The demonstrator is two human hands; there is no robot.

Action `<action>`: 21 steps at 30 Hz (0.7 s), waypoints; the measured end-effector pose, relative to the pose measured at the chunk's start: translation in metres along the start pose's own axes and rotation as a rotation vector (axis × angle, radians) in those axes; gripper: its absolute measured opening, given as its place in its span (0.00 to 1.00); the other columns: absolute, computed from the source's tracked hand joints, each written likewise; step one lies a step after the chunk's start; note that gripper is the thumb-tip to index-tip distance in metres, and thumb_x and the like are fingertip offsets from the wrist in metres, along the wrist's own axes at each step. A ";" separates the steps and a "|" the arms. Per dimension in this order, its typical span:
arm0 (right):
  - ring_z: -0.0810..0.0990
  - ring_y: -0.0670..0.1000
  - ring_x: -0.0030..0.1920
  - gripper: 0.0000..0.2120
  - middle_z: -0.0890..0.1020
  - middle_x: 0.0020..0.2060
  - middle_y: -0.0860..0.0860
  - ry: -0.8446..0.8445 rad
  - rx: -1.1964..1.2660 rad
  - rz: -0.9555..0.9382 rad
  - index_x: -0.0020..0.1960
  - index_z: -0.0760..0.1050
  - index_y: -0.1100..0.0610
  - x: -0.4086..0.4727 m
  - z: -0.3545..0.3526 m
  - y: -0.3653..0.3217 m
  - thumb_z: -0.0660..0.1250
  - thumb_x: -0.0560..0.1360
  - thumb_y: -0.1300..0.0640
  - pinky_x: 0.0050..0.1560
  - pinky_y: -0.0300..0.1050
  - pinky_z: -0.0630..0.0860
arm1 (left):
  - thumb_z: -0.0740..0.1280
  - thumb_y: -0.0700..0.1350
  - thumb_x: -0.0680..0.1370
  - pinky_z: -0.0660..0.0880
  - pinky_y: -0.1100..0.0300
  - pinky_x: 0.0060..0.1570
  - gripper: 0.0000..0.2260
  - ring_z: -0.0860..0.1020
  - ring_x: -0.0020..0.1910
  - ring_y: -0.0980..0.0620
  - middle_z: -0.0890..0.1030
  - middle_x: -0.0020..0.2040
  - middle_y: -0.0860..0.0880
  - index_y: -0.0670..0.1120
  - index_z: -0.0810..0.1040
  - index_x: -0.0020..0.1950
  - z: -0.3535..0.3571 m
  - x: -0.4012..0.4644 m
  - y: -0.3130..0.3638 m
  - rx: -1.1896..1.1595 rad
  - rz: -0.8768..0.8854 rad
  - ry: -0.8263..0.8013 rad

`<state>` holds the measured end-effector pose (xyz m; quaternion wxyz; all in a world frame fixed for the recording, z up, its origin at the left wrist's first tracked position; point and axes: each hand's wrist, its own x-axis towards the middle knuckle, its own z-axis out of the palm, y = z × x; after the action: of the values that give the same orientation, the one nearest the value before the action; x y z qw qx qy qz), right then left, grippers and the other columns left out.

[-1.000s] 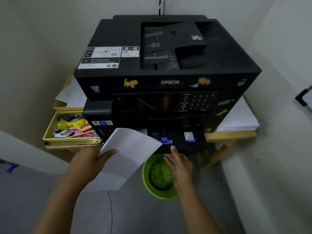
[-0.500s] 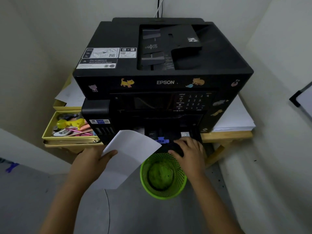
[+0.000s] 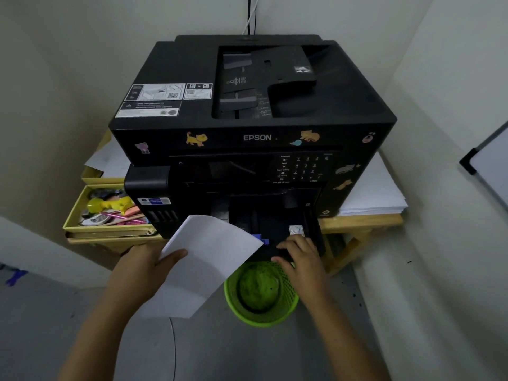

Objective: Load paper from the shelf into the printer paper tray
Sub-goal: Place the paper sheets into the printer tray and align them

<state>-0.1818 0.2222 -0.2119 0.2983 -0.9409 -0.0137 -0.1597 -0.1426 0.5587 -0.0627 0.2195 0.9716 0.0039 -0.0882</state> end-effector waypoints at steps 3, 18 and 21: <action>0.75 0.47 0.57 0.14 0.78 0.55 0.47 -0.004 0.003 0.008 0.59 0.83 0.54 -0.009 -0.001 -0.002 0.79 0.77 0.50 0.59 0.47 0.78 | 0.68 0.59 0.79 0.83 0.49 0.40 0.13 0.83 0.37 0.49 0.83 0.42 0.47 0.50 0.77 0.48 -0.003 -0.004 0.000 -0.041 0.013 -0.010; 0.77 0.49 0.57 0.13 0.77 0.56 0.45 0.011 0.003 -0.041 0.57 0.83 0.53 -0.043 -0.005 -0.003 0.77 0.77 0.48 0.57 0.49 0.79 | 0.67 0.68 0.70 0.84 0.48 0.38 0.24 0.85 0.36 0.50 0.86 0.39 0.50 0.47 0.84 0.45 -0.018 -0.007 -0.005 -0.242 -0.065 -0.084; 0.77 0.49 0.56 0.15 0.78 0.56 0.46 0.009 0.016 -0.035 0.58 0.84 0.54 -0.047 -0.004 -0.003 0.73 0.79 0.44 0.57 0.51 0.79 | 0.68 0.67 0.70 0.81 0.54 0.35 0.24 0.85 0.36 0.50 0.86 0.39 0.49 0.46 0.84 0.46 -0.021 -0.008 -0.002 -0.279 -0.077 -0.101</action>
<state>-0.2278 0.2252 -0.2218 0.3030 -0.9374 -0.0300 -0.1688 -0.1470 0.5701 -0.0436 0.3486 0.9252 0.0425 -0.1440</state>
